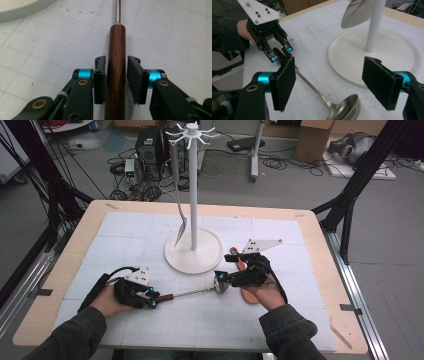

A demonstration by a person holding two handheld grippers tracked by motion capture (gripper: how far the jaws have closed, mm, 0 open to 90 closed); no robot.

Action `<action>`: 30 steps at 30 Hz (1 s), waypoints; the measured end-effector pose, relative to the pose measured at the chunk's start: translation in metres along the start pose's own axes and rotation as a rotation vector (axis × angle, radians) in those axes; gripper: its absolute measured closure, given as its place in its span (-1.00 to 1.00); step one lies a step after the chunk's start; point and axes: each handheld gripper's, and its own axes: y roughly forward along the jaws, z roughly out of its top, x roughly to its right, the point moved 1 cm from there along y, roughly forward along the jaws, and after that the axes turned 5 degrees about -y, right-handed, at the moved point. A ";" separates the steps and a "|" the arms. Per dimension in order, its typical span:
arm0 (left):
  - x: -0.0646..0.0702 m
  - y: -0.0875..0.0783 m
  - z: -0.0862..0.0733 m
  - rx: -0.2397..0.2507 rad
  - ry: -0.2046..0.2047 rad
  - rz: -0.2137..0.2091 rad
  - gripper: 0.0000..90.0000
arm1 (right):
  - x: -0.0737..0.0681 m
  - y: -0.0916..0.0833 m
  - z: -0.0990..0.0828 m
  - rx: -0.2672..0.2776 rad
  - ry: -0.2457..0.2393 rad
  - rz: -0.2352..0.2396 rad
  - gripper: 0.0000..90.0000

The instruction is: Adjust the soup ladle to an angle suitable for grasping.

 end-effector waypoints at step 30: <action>0.012 -0.020 0.013 0.031 0.081 0.022 0.62 | -0.015 0.066 0.007 -0.152 -0.074 0.182 -0.37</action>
